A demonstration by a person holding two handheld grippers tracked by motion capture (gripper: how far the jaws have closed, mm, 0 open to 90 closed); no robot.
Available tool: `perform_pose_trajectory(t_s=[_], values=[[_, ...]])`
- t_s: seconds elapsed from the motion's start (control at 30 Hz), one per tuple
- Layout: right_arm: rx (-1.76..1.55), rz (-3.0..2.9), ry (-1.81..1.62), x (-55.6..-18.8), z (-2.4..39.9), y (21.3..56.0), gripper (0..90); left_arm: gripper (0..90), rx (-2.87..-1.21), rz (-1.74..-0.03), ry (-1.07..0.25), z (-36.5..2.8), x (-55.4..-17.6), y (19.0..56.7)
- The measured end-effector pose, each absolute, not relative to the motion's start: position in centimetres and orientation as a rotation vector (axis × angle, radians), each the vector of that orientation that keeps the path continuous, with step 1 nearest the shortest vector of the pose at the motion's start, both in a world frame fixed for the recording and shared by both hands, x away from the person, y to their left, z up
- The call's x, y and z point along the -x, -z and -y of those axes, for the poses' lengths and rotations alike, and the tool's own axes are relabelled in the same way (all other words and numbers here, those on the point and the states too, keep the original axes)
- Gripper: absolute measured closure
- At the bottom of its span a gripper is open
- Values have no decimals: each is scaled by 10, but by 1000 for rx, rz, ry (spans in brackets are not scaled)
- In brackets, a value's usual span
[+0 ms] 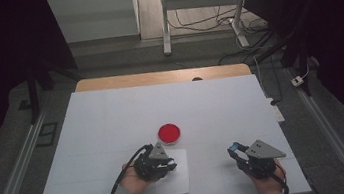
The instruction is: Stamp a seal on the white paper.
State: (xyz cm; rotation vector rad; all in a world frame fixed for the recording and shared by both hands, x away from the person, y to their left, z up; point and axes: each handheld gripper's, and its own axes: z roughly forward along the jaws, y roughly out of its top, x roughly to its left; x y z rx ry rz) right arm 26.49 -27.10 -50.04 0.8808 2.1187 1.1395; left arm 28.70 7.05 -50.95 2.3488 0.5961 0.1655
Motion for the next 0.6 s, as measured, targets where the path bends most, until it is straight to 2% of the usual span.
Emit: perform_pose_trajectory(t_s=[0.6], values=[[-883,-2117,-1134,-265,271,500,659,765,-2339,-595,-174,-71,-286,511]])
